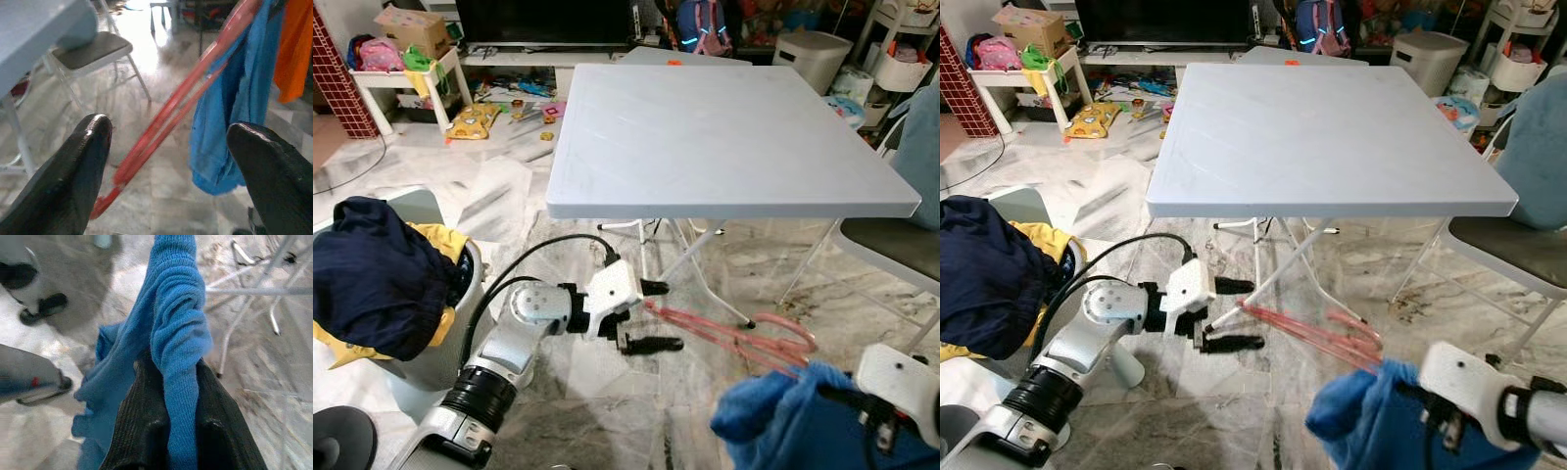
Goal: Hang hanger
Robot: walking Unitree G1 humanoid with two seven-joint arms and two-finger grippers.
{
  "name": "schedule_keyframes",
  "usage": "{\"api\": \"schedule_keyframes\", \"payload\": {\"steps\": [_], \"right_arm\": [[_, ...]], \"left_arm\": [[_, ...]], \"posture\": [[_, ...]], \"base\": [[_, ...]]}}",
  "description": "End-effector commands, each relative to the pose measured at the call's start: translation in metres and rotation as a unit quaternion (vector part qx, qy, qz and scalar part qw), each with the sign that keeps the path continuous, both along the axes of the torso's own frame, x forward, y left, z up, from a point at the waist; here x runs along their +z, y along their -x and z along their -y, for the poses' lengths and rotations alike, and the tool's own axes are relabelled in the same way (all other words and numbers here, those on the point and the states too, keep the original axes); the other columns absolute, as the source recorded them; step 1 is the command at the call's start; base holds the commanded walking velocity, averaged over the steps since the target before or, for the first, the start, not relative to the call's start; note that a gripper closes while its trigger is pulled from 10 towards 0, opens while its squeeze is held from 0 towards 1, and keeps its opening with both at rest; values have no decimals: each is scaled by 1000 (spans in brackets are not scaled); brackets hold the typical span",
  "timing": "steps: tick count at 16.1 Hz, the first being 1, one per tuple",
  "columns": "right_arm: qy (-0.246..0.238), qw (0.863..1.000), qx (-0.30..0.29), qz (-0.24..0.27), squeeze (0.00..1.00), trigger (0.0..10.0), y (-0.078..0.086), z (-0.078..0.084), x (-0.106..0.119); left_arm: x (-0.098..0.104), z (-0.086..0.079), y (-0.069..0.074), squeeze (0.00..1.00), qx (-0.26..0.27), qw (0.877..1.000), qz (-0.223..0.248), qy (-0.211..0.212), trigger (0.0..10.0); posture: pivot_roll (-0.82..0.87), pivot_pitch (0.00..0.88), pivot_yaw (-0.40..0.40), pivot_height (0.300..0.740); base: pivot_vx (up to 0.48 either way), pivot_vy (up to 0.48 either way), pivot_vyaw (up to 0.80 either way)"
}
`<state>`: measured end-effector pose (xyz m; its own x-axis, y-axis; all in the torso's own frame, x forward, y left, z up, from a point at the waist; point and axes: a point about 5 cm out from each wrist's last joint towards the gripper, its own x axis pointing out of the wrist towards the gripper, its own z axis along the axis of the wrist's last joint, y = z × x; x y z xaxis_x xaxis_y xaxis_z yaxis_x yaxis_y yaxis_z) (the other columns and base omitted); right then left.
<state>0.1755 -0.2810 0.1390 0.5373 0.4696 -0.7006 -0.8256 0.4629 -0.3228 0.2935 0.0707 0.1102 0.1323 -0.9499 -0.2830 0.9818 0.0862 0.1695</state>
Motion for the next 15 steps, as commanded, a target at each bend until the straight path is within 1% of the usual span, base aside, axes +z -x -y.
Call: {"api": "schedule_keyframes", "payload": {"steps": [1,2,3,4,5,6,7,8,9,10,11,15], "right_arm": [[8,999,29,20,0,10000,-2,-2,15],[26,998,51,14,0,10000,2,-1,16],[24,998,61,17,0,10000,2,-3,18],[17,997,68,15,0,10000,3,-5,20],[10,996,85,8,0,10000,7,-10,21],[16,995,97,3,0,10000,10,-12,22],[23,995,101,3,0,10000,10,-13,23],[23,994,108,10,0,10000,9,-14,27],[20,994,110,12,0,10000,10,-15,29],[17,993,114,14,0,10000,10,-18,31],[17,993,114,15,0,10000,10,-18,32],[15,993,117,18,0,10000,9,-21,31]], "left_arm": [[2,1,0,1000,-18,1000,14,-15,10000],[0,2,2,1000,-30,999,9,-16,10000],[0,5,4,1000,-39,999,12,-11,10000],[0,7,6,0,-51,999,4,-8,10000],[1,11,8,0,-69,998,-6,-3,10000],[3,15,8,0,-74,997,0,6,10000],[3,16,9,0,-78,997,-3,8,10000],[3,19,10,0,-97,995,-9,7,10000],[3,20,10,0,-102,995,-10,9,8235],[3,22,10,0,-112,994,-14,14,0],[3,24,10,0,-114,993,-15,13,0],[0,30,17,0,-165,986,-30,-1,0]], "posture": [[-43,0,-27,740],[-45,0,-25,740],[-49,0,-22,740],[-49,0,-22,740],[-52,0,-22,740],[-52,0,-22,740],[-55,0,-22,740],[-58,0,-21,740],[-58,0,-21,740],[-65,0,-18,740],[-66,0,-18,740],[-69,0,-15,740]], "base": [[0,0,0],[0,0,0],[0,0,0],[0,0,0],[0,0,0],[0,0,0],[0,0,0],[0,0,0],[0,0,0],[0,0,0],[0,0,0],[0,0,0]]}}
